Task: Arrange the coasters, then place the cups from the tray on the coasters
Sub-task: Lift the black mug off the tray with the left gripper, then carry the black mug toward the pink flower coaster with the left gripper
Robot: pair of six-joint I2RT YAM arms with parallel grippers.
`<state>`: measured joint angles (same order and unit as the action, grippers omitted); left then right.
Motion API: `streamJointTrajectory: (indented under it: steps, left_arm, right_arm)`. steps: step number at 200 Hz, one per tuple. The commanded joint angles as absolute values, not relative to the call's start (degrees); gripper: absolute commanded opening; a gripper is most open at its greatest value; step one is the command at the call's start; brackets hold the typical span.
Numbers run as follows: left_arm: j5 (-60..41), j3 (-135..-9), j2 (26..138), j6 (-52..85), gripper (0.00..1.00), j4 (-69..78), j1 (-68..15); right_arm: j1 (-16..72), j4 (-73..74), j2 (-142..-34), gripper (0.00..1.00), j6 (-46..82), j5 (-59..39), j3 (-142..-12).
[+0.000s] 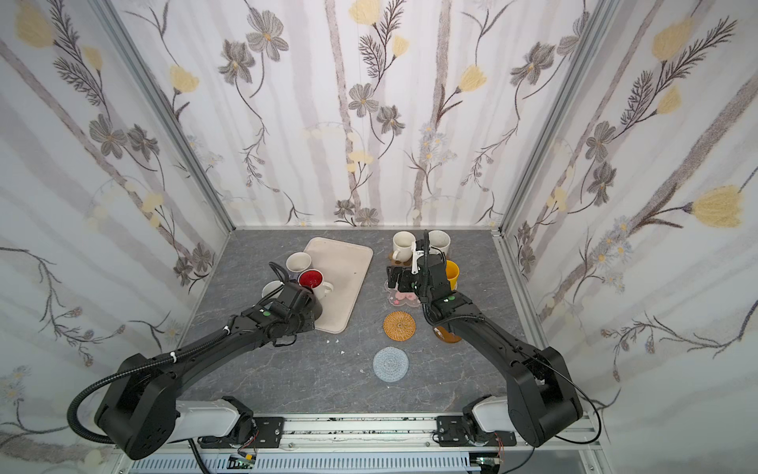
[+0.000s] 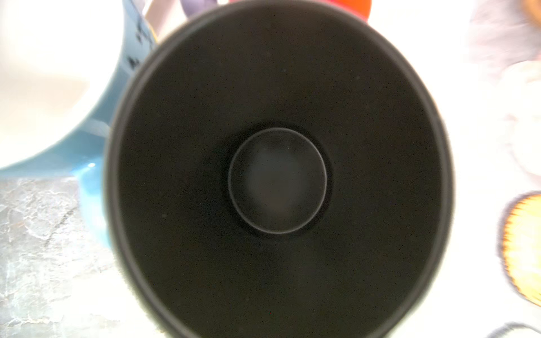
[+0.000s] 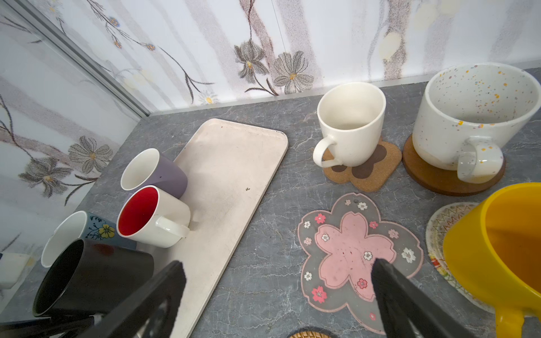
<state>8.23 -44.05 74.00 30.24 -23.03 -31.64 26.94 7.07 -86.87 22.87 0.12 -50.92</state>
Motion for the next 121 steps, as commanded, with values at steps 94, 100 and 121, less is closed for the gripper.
streamJointTrajectory:
  steps: [94, 100, 121]
  left_arm:
    - [4.6, -48.7, 69.5, 23.6, 0.00, -22.8, -38.3]
    - [4.8, -49.2, 70.0, 23.3, 0.00, -22.8, -38.7]
    - [5.0, -51.7, 71.9, 21.9, 0.00, -22.6, -40.1]
  right_arm:
    - [26.7, 7.3, -82.1, 1.00, 23.9, -1.9, -50.2]
    - [26.6, 7.4, -81.9, 1.00, 24.0, -2.3, -49.9]
    - [25.4, 8.6, -81.0, 1.00, 24.9, -4.6, -48.4]
